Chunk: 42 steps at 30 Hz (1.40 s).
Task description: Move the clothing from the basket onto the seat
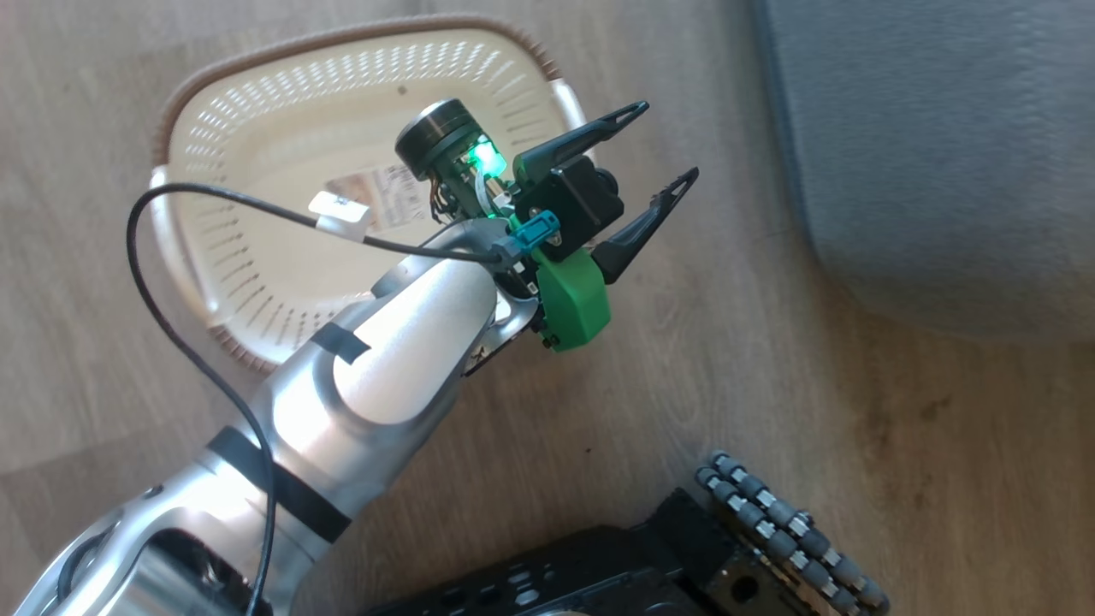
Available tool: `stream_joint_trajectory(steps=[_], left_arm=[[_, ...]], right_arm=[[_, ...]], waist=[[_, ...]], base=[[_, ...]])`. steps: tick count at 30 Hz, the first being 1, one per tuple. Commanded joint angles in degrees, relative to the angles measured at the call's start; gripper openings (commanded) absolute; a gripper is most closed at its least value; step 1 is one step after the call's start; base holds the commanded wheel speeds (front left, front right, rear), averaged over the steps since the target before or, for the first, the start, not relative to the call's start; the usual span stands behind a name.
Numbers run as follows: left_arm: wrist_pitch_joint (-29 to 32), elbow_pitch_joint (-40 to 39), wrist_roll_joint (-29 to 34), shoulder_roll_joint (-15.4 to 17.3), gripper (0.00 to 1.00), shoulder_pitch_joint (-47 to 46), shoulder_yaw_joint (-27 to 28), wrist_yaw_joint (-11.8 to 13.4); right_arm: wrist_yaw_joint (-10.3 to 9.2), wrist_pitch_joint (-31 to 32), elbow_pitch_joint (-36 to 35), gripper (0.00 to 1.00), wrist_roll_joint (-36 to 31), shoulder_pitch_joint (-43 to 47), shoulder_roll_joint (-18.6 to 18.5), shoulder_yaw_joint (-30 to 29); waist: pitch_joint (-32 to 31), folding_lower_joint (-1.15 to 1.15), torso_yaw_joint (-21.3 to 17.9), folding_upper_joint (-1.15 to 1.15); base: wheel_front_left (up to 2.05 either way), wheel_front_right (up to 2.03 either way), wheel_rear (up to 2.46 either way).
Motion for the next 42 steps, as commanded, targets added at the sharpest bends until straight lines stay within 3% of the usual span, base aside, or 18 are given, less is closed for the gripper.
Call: stream_joint_trajectory(steps=[1,7,15,16,17,18,29,42], left_arm=[[-0.43,-1.64,-0.23,-0.49,1.00,-0.88,0.62,-0.05],[-0.53,-1.92,-0.34,-0.67,1.00,-1.30,0.30,0.36],[-0.55,-3.84,-0.22,-0.78,1.00,-1.36,1.05,0.67],[-0.56,-3.99,-0.23,-0.79,1.00,-1.35,1.14,0.67],[-0.56,-4.19,-0.23,-0.80,1.00,-1.32,1.24,0.66],[-0.56,-4.43,-0.25,-0.82,1.00,-1.19,1.33,0.64],[-0.56,-5.96,-0.76,-0.86,1.00,0.60,2.02,0.36],[-0.56,-8.59,-4.17,-0.87,1.00,5.20,1.24,0.26]], right_arm=[[-0.02,-0.14,-0.12,0.00,-0.70,-0.87,-2.80,-1.11],[-0.02,1.02,10.67,0.00,-2.68,-3.17,-2.19,-4.29],[-0.02,-0.06,20.16,0.00,-3.94,2.19,-1.80,-8.31],[-0.02,-0.16,20.81,0.31,-3.89,2.98,-1.60,-8.17],[-0.02,-0.23,21.25,0.75,-3.58,3.69,-1.43,-8.20],[-0.02,-0.30,20.65,1.00,-2.55,5.21,-1.11,-7.83],[-0.02,-0.34,13.75,1.00,5.95,17.64,0.39,-1.06],[-0.02,-0.34,2.94,1.00,14.72,31.82,1.20,9.68]], waist=[[2.01,-0.01,2.50,0.00],[4.22,-0.01,5.71,0.00],[4.43,-0.01,6.81,0.00],[4.21,-0.01,6.75,0.00],[3.93,-0.01,6.66,0.00],[3.29,-0.01,6.58,0.00],[-3.41,-0.01,5.62,0.00],[-17.56,-0.01,6.49,0.00]], base=[[0.00,0.00,0.00],[0.00,0.00,0.00],[0.00,0.00,0.00],[0.00,0.00,0.00],[0.00,0.00,0.00],[0.00,0.00,0.00],[0.00,0.00,0.00],[0.00,0.00,0.00]])
